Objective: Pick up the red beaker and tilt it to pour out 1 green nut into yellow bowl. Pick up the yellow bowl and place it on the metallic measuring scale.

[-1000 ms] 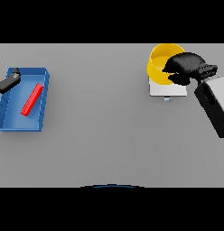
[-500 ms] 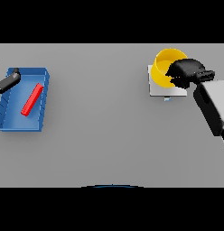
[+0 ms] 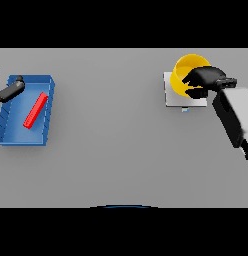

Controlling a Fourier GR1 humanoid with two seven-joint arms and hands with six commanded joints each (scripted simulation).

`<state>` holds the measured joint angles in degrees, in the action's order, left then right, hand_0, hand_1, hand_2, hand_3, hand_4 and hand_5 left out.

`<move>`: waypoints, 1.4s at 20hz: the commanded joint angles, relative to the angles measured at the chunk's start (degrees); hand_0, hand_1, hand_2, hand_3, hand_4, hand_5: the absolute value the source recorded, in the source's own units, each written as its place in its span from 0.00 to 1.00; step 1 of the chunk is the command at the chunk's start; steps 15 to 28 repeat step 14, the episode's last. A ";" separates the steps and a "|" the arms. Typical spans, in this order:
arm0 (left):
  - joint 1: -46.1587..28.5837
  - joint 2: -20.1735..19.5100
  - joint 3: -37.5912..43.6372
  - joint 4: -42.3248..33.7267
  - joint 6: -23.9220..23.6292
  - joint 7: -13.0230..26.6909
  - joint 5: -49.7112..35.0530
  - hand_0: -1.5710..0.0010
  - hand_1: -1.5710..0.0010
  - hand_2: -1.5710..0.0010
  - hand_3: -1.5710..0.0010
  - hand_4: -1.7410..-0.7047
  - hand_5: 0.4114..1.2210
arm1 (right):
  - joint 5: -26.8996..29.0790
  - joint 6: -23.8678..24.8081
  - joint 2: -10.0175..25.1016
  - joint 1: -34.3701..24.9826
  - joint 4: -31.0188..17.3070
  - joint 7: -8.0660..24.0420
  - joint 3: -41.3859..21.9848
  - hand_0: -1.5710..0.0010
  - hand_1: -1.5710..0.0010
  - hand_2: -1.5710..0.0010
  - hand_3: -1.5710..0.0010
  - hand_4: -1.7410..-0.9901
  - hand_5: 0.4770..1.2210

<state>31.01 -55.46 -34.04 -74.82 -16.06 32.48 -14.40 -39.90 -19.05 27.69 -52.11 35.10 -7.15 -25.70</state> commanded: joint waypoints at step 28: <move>1.39 0.98 0.17 1.53 0.11 0.26 0.12 1.00 1.00 1.00 1.00 0.89 0.40 | -1.68 -2.46 -0.13 -2.30 -3.98 -4.03 -1.90 0.97 0.97 0.93 0.78 0.58 0.34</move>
